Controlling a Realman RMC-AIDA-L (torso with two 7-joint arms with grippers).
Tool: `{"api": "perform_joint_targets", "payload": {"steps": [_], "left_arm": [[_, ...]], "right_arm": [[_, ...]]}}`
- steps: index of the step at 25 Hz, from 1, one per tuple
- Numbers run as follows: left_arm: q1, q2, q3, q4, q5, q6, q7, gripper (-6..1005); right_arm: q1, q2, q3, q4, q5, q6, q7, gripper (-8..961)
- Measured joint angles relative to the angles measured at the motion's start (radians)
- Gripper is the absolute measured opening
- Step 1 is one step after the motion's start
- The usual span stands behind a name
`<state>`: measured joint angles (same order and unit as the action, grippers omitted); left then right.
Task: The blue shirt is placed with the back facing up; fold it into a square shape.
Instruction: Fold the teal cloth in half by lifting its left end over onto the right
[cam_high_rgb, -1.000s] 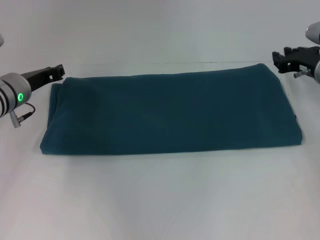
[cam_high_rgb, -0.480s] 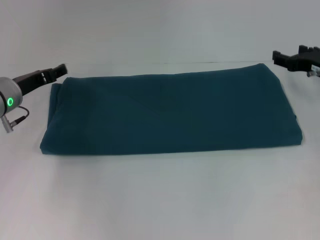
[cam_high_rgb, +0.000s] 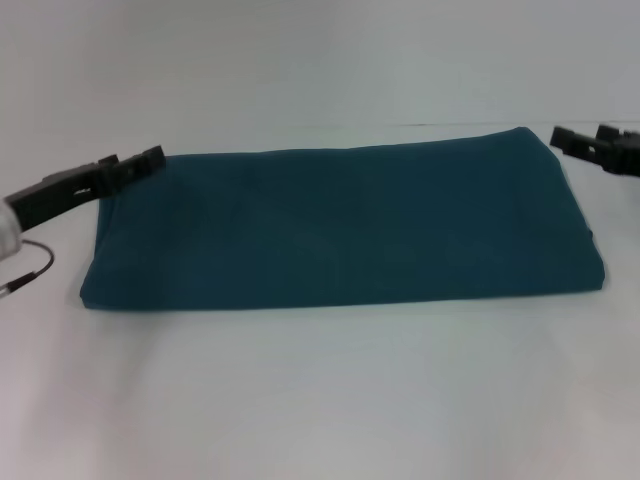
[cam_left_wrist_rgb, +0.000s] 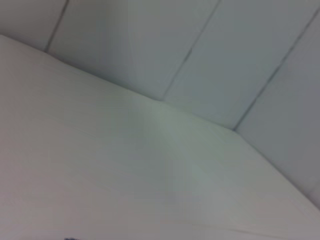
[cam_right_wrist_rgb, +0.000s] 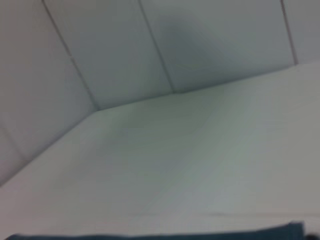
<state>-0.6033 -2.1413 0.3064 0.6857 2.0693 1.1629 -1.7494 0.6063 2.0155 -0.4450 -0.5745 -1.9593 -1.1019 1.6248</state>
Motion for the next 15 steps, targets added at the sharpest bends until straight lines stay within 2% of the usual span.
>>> {"api": "perform_joint_targets", "payload": {"steps": [5, 8, 13, 15], "left_arm": [[0.060, 0.004, 0.005, 0.049, 0.002, 0.119, -0.014, 839], [0.096, 0.004, 0.024, 0.078, 0.005, 0.142, -0.015, 837], [0.137, 0.004, 0.035, 0.097, 0.019, 0.138, -0.009, 835], [0.143, 0.004, 0.036, 0.110, 0.053, 0.139, -0.010, 834]], "right_arm": [[-0.075, -0.029, -0.072, -0.073, -0.001, -0.132, 0.158, 913], [-0.108, -0.051, -0.098, -0.094, -0.005, -0.181, 0.231, 912], [-0.121, -0.088, -0.106, -0.100, -0.069, -0.210, 0.357, 911], [-0.117, -0.096, -0.108, -0.102, -0.105, -0.214, 0.396, 911]]}}
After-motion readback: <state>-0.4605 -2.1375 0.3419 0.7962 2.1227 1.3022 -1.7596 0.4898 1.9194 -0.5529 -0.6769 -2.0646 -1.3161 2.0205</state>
